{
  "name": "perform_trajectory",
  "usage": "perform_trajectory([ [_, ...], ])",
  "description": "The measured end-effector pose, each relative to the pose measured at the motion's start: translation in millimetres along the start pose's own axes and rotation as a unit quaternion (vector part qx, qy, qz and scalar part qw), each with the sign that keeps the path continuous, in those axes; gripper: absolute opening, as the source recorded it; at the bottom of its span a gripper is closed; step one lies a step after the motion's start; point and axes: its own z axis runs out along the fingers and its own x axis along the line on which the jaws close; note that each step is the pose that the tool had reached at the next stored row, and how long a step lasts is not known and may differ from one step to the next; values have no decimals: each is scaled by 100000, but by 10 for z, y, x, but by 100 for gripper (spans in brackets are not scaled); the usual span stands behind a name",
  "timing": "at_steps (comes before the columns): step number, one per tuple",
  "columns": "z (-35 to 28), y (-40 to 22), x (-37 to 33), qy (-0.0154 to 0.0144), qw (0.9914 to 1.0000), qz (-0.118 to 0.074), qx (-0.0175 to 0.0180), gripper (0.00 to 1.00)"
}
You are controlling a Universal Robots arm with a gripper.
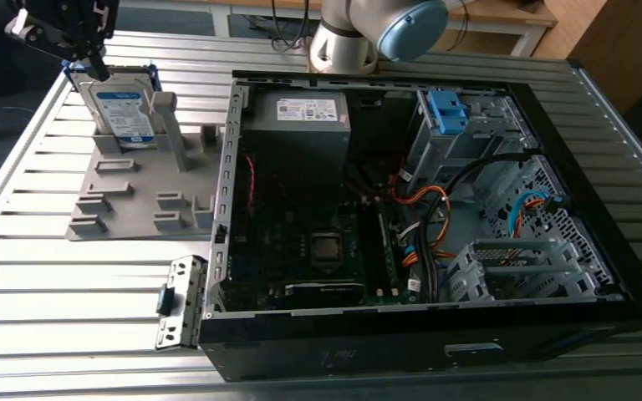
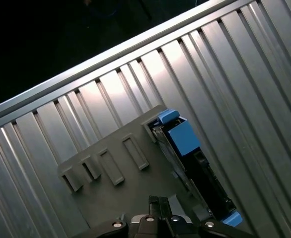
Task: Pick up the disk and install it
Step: 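Pick up the disk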
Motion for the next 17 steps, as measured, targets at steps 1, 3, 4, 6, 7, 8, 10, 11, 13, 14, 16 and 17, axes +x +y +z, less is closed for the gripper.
perform_trajectory([
  [1, 0, 0, 0, 6, 99999, -363, -7, 11],
  [3, 0, 0, 0, 23, 99995, -1027, -26, 11],
  [4, 0, 0, 0, 34, 99991, -1354, -36, 11],
  [6, 0, 0, 0, 46, 99980, -2007, -53, 11],
  [7, 0, 0, 0, 53, 99973, -2337, -59, 11],
  [8, 0, 0, 0, 62, 99964, -2686, -70, 11],
  [10, 0, 0, 0, 77, 99944, -3345, -90, 11],
  [11, 0, 0, 0, 86, 99932, -3676, -97, 11],
  [13, 0, 0, 0, 101, 99906, -4337, -115, 11],
  [14, 0, 0, 0, 106, 99890, -4682, -122, 11],
  [16, 0, 0, 0, 126, 99855, -5372, -140, 11],
  [17, 0, 0, 0, 134, 99837, -5705, -152, 11],
])
